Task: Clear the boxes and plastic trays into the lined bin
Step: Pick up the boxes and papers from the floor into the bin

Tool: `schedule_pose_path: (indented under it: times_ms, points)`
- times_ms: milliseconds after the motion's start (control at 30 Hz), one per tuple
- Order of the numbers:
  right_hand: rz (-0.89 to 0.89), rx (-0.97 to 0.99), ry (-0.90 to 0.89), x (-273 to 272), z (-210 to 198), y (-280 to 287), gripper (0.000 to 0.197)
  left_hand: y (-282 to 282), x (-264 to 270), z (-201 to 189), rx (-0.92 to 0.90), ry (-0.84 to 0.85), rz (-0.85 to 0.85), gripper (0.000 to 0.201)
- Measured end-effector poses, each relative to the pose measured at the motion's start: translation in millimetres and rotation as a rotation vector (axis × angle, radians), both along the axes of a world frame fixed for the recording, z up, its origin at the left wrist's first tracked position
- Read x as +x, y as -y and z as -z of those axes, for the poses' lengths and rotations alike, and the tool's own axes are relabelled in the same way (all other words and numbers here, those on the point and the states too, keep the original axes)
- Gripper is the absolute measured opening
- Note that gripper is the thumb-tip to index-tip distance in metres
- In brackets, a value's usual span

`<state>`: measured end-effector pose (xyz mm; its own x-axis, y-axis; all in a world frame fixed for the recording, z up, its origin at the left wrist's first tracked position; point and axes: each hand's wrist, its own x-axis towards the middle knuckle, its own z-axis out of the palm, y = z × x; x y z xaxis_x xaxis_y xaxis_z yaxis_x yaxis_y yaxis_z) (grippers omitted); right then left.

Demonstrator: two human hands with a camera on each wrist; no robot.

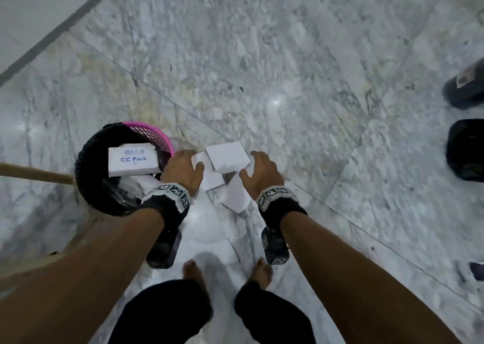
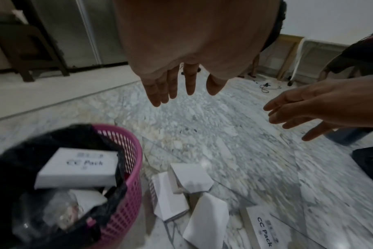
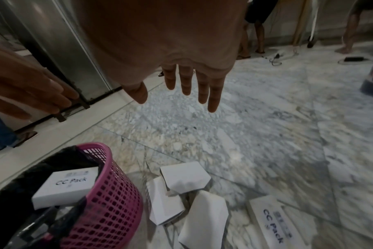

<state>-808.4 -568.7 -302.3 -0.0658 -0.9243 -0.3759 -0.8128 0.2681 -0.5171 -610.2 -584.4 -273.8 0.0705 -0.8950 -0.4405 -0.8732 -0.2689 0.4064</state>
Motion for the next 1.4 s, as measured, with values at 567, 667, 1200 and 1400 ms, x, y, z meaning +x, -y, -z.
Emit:
schedule_pose_path:
  times_ms: [567, 667, 1200, 1400]
  points:
    - [0.074, 0.374, -0.203, 30, 420, 15, 0.091, 41, -22, 424, 0.069, 0.129, -0.247, 0.066]
    - [0.116, 0.372, -0.186, 26, 445, 29, 0.099, 48, -23, 457, 0.019, 0.137, -0.284, 0.074]
    - [0.229, 0.329, -0.182, 15, 456, 0, 0.107, 17, -6, 498, -0.047, 0.032, -0.289, 0.100]
    - [0.101, 0.224, -0.357, 7, 459, -18, 0.103, -10, -11, 490, 0.009, 0.171, -0.163, 0.101]
